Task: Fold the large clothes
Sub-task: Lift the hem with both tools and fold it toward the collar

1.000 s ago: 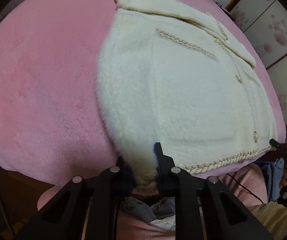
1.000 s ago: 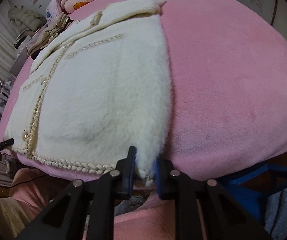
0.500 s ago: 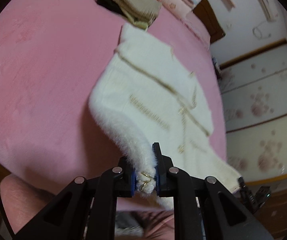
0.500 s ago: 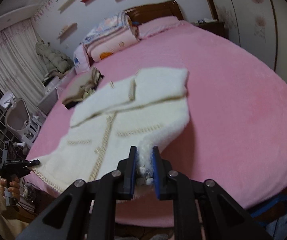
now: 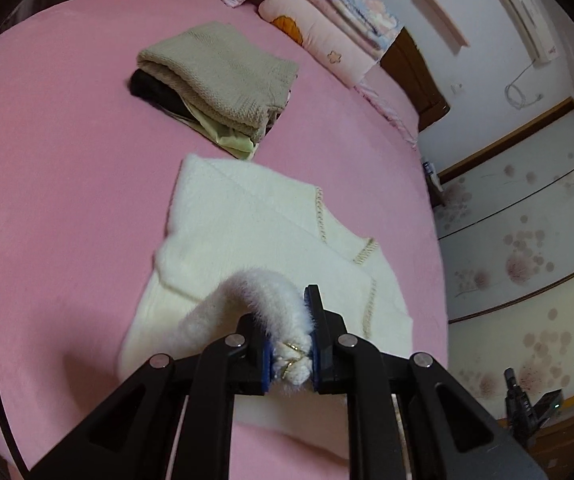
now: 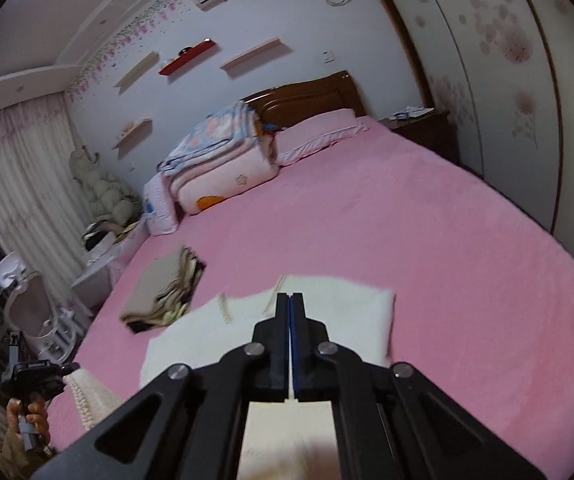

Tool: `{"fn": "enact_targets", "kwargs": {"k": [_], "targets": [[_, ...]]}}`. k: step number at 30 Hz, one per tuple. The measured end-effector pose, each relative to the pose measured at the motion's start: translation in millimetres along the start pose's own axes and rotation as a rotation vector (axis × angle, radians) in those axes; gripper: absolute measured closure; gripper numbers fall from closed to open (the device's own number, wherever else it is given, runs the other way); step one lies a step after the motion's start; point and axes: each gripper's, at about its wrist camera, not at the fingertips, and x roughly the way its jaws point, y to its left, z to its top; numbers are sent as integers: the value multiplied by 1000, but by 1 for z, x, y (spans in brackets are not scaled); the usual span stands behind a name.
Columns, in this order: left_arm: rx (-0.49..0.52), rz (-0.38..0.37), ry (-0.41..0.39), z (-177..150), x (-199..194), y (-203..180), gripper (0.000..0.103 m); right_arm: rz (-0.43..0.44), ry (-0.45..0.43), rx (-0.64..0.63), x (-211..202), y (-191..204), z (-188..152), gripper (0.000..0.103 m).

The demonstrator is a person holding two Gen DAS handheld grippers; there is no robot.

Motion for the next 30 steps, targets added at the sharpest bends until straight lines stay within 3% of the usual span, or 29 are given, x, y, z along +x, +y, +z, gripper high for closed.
{"fn": "enact_targets", "kwargs": {"k": [5,9,11,14,16,21,26,30], "targets": [[-31,54,50,16,70,0,92,-90,136,-12,77,-17,-5,103],[7,109,79,15,108,-7,92,-122,174,-35,97,-27,-20,103],[25,128,73,14,116,-9,92,-88,181,-30,96,-31,-24,102],[29,140,66,17,122,-6,92,-54,258,-68,101,-34,-38,95],[29,143,63,18,120,-2,92,-51,319,-109,104,-36,-52,78],[11,121,59,20,123,6,91,-18,434,-135,107,-49,-90,58],[12,113,47,19,123,9,91,-105,532,-149,115,-72,-127,57],[24,117,46,17,120,7,91,-102,578,-86,118,-91,-143,57]]}}
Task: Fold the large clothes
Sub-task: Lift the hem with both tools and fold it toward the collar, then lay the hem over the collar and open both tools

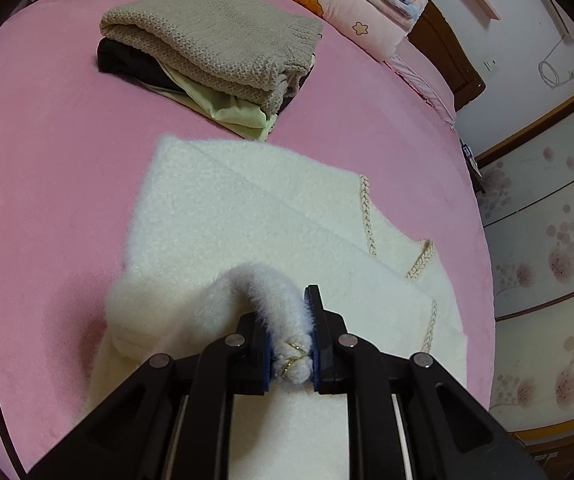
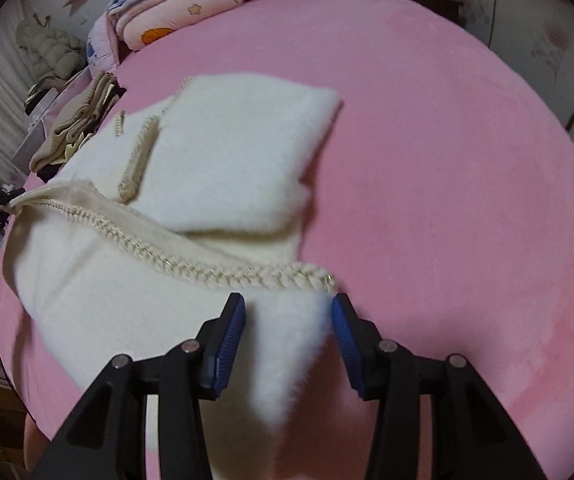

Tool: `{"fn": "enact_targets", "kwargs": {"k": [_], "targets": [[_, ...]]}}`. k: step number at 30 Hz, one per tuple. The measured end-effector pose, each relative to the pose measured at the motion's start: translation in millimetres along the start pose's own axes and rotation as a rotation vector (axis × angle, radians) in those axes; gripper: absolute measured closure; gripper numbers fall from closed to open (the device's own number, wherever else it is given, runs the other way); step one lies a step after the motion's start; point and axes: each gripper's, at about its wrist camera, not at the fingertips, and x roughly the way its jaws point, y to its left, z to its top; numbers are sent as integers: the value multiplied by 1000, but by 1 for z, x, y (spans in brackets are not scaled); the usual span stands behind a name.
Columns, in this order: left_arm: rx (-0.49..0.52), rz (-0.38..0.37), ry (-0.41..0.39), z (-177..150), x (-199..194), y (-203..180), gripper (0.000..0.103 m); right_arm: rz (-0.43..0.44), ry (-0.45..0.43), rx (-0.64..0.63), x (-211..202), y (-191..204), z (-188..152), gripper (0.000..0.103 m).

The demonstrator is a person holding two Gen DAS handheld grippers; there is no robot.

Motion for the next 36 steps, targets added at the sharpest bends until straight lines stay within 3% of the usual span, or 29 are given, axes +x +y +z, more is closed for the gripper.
{"fn": "enact_targets", "kwargs": {"k": [4,5,6,7,15,21,25,30,36], "targets": [[25,11,-2,0,-4,-5,91,65,0,49,7,-6,-1,60],[34,15,-1,0,-5,-6,91,79,-8,59,7,-7,-1,66],[39,17,-1,0,-7,-8,91,80,-14,56,7,-6,0,91],[46,20,0,0,-10,-10,91,83,-25,52,3,-4,2,94],[75,42,-31,23,-32,-29,91,19,-311,-76,-68,47,47,95],[-36,70,-49,69,-1,-15,91,-48,-449,-93,-58,64,123,95],[-77,69,-52,97,33,-14,91,-93,-469,-80,-26,66,162,95],[-92,132,-36,117,75,-13,91,-142,-445,-58,20,63,197,95],[-100,193,28,119,115,3,86,-195,-376,-30,68,51,210,95]]}}
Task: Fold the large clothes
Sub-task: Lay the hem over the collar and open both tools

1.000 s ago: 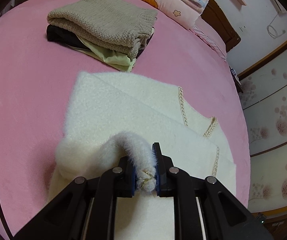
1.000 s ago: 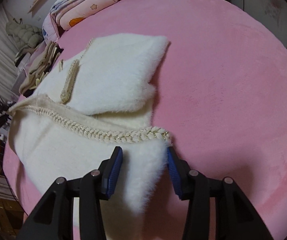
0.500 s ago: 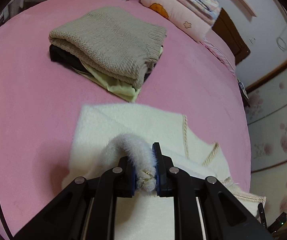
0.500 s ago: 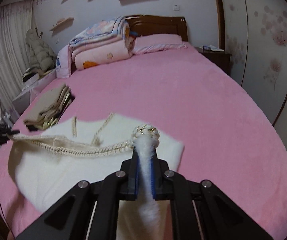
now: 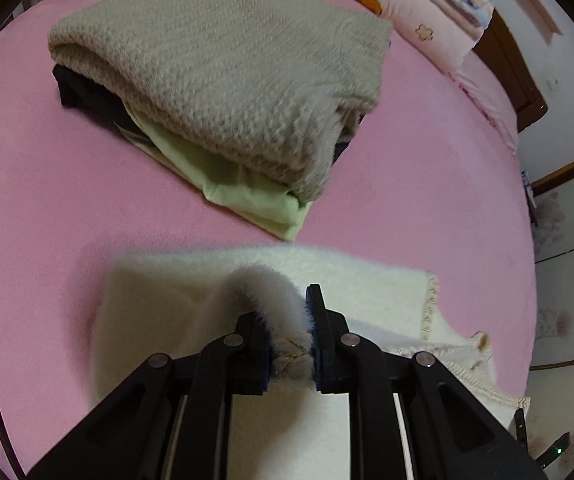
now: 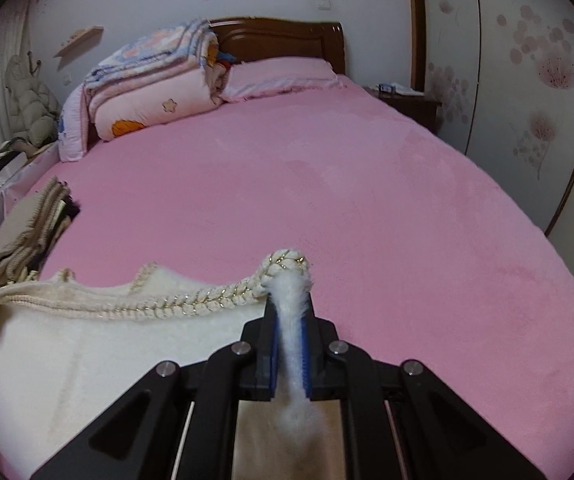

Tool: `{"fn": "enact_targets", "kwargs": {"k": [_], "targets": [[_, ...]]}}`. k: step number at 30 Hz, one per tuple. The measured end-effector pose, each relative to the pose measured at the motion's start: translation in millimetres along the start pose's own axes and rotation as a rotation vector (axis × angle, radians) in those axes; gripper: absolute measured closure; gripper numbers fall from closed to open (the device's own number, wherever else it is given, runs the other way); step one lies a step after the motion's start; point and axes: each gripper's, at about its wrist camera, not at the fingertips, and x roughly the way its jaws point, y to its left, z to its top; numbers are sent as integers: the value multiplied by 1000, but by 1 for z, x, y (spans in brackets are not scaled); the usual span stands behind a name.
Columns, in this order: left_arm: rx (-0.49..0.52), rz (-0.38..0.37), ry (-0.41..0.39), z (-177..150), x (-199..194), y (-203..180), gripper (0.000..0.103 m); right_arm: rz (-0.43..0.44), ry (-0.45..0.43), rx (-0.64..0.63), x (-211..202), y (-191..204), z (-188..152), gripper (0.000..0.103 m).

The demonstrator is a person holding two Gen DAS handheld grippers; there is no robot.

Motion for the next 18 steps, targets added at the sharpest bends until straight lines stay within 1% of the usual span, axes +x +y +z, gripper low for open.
{"fn": "enact_targets", "kwargs": {"k": [1,3,4,5,6,7,8,9,12,15,16,18], "targets": [[1,0,8,-1,3,1,86,-8,15,-6,6,1,-2,95],[5,-23,32,-1,8,2,77,-33,61,-28,21,6,-4,93],[9,-45,41,-1,9,3,74,-51,80,-35,25,9,-5,92],[16,-86,52,0,7,5,65,-56,94,-33,27,10,-5,90],[18,-104,55,1,4,7,52,-60,108,-23,28,9,-5,87],[20,-118,51,2,0,9,47,-60,115,-15,29,7,-5,85],[25,-138,35,5,-9,13,39,-56,122,-4,28,5,-4,83],[28,-143,25,7,-14,16,33,-48,123,3,27,3,-4,80],[49,-148,-26,17,-37,30,30,-18,116,26,20,-4,-4,77],[81,-94,-52,23,-44,38,30,-10,118,34,15,-11,-5,76],[98,-70,-54,22,-43,40,30,-9,125,32,15,-13,-6,76],[122,-51,-48,22,-39,40,32,-5,142,30,15,-15,-8,76]]}}
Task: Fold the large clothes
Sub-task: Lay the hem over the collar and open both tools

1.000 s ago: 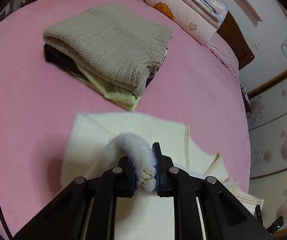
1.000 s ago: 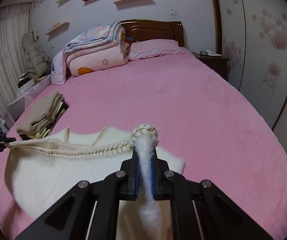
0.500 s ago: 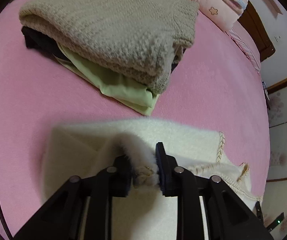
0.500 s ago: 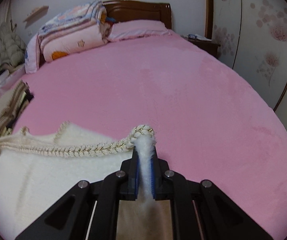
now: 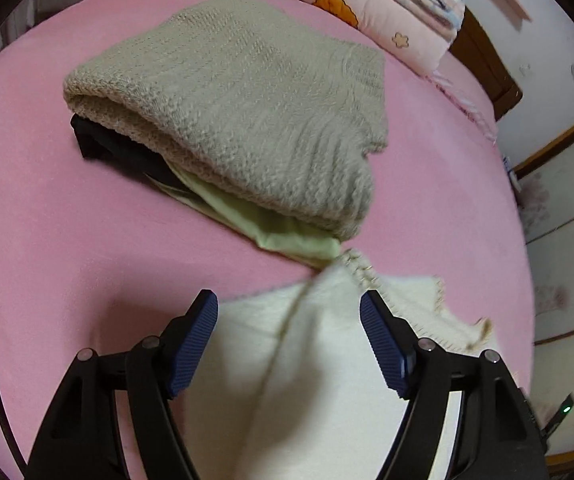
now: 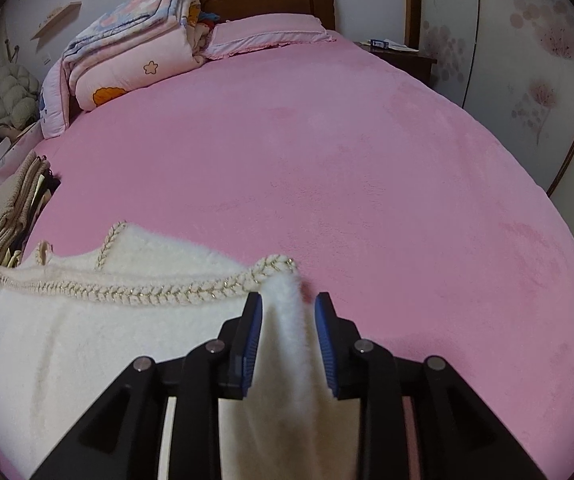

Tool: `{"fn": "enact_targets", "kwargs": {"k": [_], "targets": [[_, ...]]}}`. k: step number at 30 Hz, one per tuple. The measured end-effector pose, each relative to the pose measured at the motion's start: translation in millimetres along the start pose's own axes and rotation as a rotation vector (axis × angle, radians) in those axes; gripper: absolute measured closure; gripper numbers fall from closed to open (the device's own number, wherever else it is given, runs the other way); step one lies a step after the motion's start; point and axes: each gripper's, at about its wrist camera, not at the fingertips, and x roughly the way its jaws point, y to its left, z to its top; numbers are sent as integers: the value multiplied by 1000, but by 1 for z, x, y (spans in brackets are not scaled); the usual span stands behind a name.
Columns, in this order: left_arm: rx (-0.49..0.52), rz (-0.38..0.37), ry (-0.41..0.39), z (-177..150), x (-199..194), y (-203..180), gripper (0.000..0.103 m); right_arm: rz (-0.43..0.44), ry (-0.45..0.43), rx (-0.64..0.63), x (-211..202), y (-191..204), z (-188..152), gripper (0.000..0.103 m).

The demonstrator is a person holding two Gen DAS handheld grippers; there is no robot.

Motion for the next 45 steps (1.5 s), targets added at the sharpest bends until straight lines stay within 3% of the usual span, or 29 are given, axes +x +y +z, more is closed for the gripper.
{"fn": "enact_targets", "kwargs": {"k": [8,11,13,14,15,17,19,22,27,29,32,35,38,41,43,45], "targets": [[153,18,44,-14,36,-40,33,88,108,54,18,-7,-1,76],[180,30,70,-18,54,-53,42,86,127,52,27,-4,2,76],[187,48,48,-22,56,-54,57,90,138,59,32,-2,4,76],[189,88,28,-23,57,-56,79,98,138,70,35,-3,4,76],[187,140,16,-25,58,-56,93,110,135,84,37,-4,4,75],[177,144,-16,-28,55,-55,96,116,128,91,39,-3,3,76],[181,166,-75,-34,47,-56,97,96,116,50,38,4,2,94],[179,177,-150,-43,30,-55,97,30,49,-65,26,24,2,95],[123,186,-247,-48,7,-47,97,38,-112,-99,-2,39,12,95],[124,205,-228,-47,15,-45,97,17,-125,-105,2,44,16,95],[127,253,-174,-45,36,-41,97,-56,-44,-125,30,51,15,95],[147,288,-161,-47,49,-40,96,-103,34,-119,53,50,6,92],[174,305,-151,-49,52,-46,89,-101,50,-83,48,49,9,85],[241,345,-141,-52,38,-57,70,-75,63,-72,27,49,11,84],[305,379,-164,-64,20,-66,52,-59,26,-95,-2,54,3,82],[351,380,-195,-85,-9,-70,23,-18,-4,-118,-30,62,-12,75]]}}
